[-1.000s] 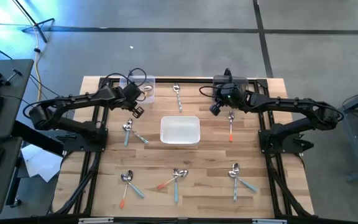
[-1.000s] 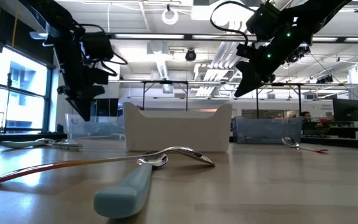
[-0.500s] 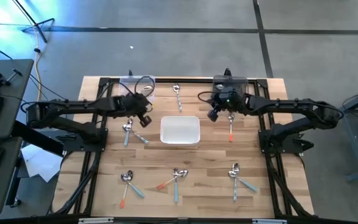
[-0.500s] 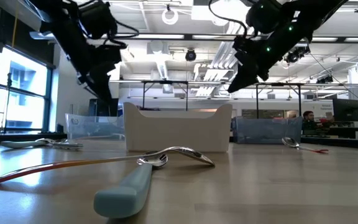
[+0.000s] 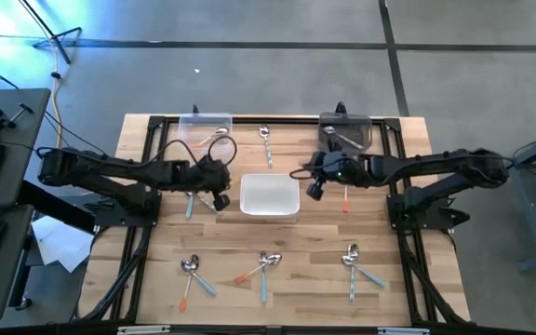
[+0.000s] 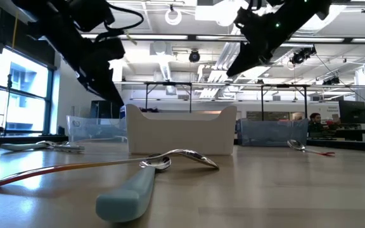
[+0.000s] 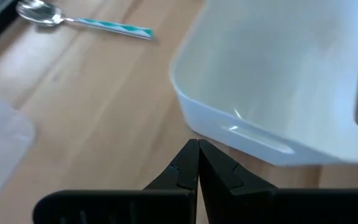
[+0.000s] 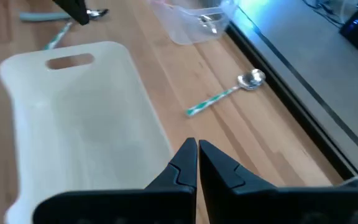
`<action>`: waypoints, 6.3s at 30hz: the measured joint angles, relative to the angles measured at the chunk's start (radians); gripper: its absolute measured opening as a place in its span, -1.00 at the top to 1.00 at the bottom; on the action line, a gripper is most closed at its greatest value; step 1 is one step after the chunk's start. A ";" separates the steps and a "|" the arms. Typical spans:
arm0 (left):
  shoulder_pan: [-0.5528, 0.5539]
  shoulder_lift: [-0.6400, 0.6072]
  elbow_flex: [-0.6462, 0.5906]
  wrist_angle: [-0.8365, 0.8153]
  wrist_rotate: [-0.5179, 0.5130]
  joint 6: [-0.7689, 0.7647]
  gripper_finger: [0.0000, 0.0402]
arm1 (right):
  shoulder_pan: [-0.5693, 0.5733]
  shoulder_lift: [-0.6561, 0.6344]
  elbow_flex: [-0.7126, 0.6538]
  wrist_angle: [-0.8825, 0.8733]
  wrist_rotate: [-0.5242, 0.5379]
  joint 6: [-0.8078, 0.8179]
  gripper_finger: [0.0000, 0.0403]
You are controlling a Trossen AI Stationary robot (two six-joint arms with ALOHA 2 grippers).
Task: Sort silverware by color (type)
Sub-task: Put the blue spoon into the white bin
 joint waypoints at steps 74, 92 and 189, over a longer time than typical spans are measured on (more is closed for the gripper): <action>-0.877 0.408 0.376 -0.477 0.150 -0.199 0.11 | 0.060 -0.045 -0.156 0.464 -0.132 -0.149 1.00; -0.907 0.530 0.376 -0.494 0.154 -0.092 0.11 | 0.060 -0.045 -0.156 0.452 -0.131 -0.181 1.00; 0.015 0.819 1.001 -0.625 0.223 0.914 0.96 | -0.007 -0.437 -0.405 0.438 -0.057 -0.212 1.00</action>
